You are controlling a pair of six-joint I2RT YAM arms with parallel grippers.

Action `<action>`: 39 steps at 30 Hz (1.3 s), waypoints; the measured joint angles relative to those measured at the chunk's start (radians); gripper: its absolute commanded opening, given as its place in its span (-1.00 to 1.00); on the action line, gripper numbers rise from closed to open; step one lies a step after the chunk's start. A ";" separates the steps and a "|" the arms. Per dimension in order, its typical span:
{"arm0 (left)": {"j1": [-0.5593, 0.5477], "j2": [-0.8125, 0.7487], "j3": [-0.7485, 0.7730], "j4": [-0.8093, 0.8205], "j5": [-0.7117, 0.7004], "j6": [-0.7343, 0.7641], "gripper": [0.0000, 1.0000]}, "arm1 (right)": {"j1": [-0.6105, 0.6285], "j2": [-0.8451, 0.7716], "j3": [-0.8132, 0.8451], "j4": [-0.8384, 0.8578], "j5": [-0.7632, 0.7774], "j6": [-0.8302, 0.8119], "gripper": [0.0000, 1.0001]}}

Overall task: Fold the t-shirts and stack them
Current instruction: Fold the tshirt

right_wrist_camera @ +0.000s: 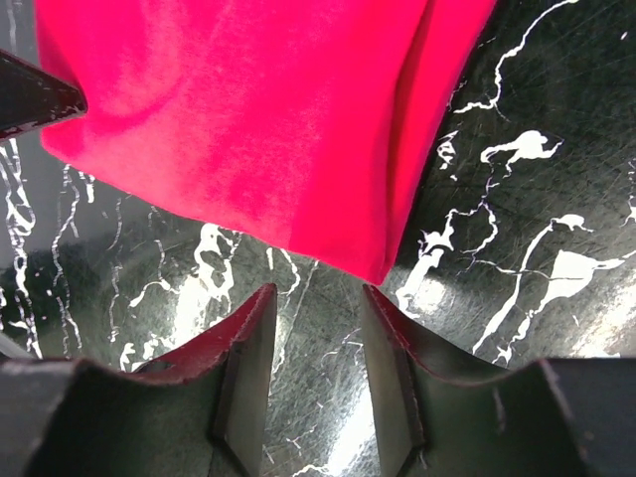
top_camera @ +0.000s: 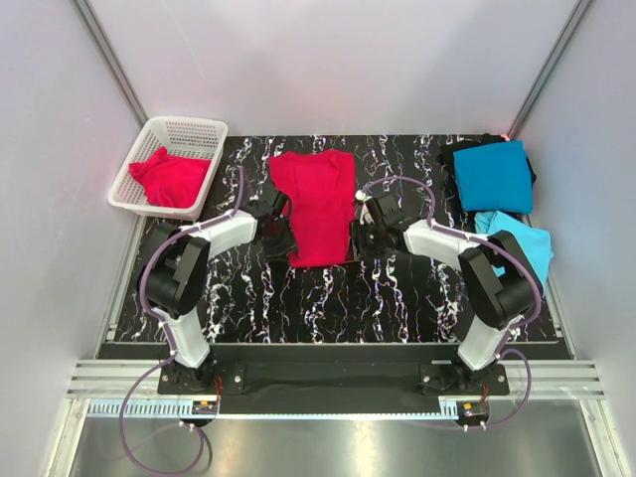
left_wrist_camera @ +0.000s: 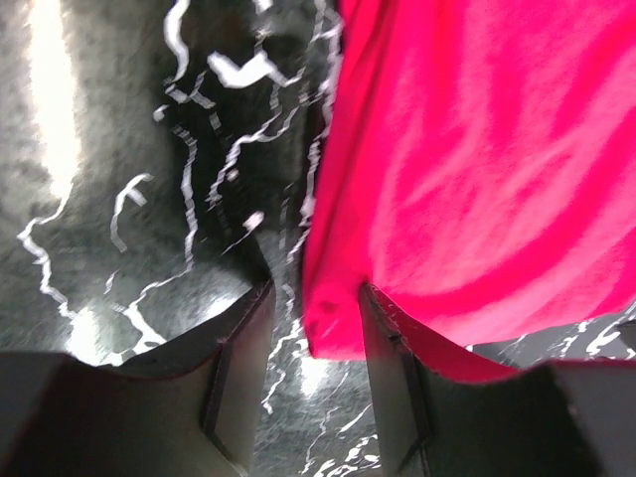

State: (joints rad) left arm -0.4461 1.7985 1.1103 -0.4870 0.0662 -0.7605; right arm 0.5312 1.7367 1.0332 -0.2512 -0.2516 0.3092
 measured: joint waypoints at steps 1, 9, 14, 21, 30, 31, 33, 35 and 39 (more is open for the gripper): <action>0.000 0.005 0.004 0.006 0.006 0.000 -0.08 | 0.000 0.003 0.000 0.001 0.002 -0.003 -0.08; 0.000 0.010 0.007 0.026 0.034 0.000 -0.08 | 0.000 0.063 0.000 0.025 -0.001 -0.014 -0.12; 0.000 0.010 0.007 0.026 0.037 0.000 -0.08 | 0.000 0.068 0.000 0.046 0.005 -0.014 -0.13; 0.000 0.010 0.007 0.025 0.039 0.002 -0.08 | 0.000 0.079 0.045 0.006 0.065 -0.028 -0.14; 0.000 0.010 0.007 0.025 0.039 0.004 -0.08 | 0.000 0.079 0.068 -0.041 0.150 -0.063 -0.22; 0.000 0.010 0.007 0.025 0.039 0.004 -0.08 | 0.000 0.080 0.069 -0.042 0.147 -0.064 -0.24; 0.000 0.010 0.007 0.025 0.042 0.004 -0.08 | 0.000 0.085 0.069 -0.039 0.129 -0.063 -0.29; 0.000 0.010 0.007 0.024 0.048 0.004 -0.09 | 0.000 0.091 0.068 -0.026 0.103 -0.061 -0.31; 0.000 0.010 0.005 0.024 0.067 0.003 -0.13 | 0.000 0.095 0.058 0.007 0.051 -0.050 -0.35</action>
State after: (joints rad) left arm -0.4461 1.8084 1.1152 -0.4629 0.1333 -0.7570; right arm 0.5308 1.8320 1.0912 -0.2443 -0.2005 0.2596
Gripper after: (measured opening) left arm 0.448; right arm 0.333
